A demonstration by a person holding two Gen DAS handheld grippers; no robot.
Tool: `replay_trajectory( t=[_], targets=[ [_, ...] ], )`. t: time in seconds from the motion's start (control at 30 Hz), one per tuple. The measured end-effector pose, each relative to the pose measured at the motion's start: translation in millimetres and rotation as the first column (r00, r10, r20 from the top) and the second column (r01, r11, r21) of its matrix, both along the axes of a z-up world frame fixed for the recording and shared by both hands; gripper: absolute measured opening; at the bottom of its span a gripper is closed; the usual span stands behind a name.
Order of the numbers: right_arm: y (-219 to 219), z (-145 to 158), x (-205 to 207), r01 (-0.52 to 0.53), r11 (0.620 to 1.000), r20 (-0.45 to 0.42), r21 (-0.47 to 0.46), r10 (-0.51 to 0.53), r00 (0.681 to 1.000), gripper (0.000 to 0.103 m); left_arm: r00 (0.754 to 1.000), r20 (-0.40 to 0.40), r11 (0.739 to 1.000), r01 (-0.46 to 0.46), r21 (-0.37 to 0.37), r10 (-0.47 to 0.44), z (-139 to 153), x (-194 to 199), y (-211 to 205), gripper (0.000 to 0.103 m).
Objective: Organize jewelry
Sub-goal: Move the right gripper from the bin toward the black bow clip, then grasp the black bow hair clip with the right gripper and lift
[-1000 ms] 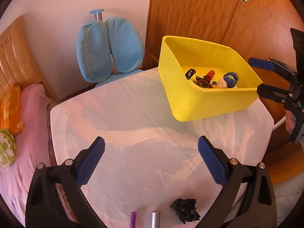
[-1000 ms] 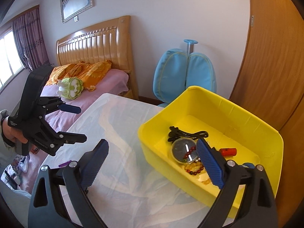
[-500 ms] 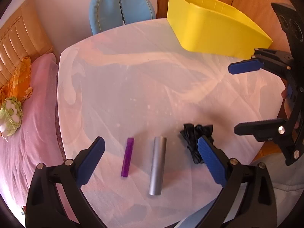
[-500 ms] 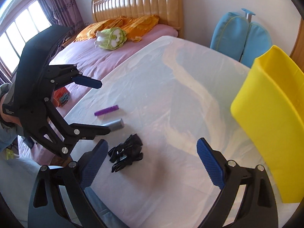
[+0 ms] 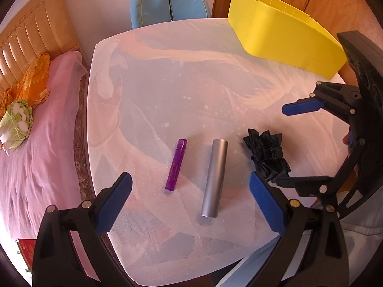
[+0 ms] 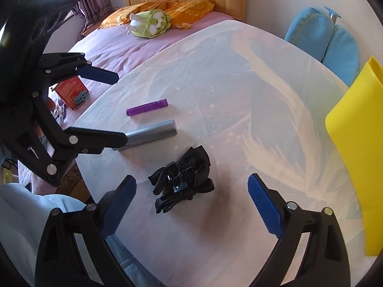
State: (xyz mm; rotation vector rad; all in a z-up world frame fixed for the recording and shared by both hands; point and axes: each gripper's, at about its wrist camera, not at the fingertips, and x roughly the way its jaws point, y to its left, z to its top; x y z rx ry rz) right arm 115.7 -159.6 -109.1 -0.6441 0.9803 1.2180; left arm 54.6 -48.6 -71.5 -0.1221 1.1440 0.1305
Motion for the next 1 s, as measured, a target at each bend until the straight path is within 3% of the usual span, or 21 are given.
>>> replay_trajectory(
  t=[0.13, 0.23, 0.43, 0.67, 0.87, 1.0],
  targets=[
    [5.5, -11.5, -7.0, -0.017, 1.0, 0.024, -0.02, 0.017, 1.0, 0.094, 1.0, -0.004, 1.0, 0.005, -0.003, -0.005, -1.1, -1.2, 1.4, 0.096],
    [6.7, -15.3, -8.9, -0.024, 0.999, 0.028, -0.032, 0.025, 0.999, 0.047, 1.0, -0.01, 1.0, 0.008, -0.004, -0.008, -1.4, -1.3, 3.7, 0.096],
    [3.4, -7.9, -2.2, -0.004, 1.0, -0.017, -0.004, 0.004, 1.0, 0.045, 1.0, -0.005, 1.0, 0.02, -0.01, -0.02, -0.1, 1.0, 7.2, 0.096],
    [-9.2, 9.5, 7.4, 0.047, 0.998, -0.002, 0.039, -0.047, 0.999, 0.045, 0.998, 0.015, 0.998, 0.064, -0.01, -0.064, 5.8, 18.6, 2.4, 0.096],
    [-34.2, 20.5, 21.7, 0.109, 0.992, 0.016, 0.057, -0.11, 0.994, 0.045, 0.986, 0.021, 0.986, 0.165, -0.003, -0.165, 11.6, 42.6, -20.8, 0.096],
    [-54.5, 28.8, 29.8, 0.131, 0.989, 0.021, 0.07, -0.133, 0.991, 0.045, 0.965, 0.017, 0.966, 0.26, 0.017, -0.26, 16.8, 58.0, -45.0, 0.096]
  ],
)
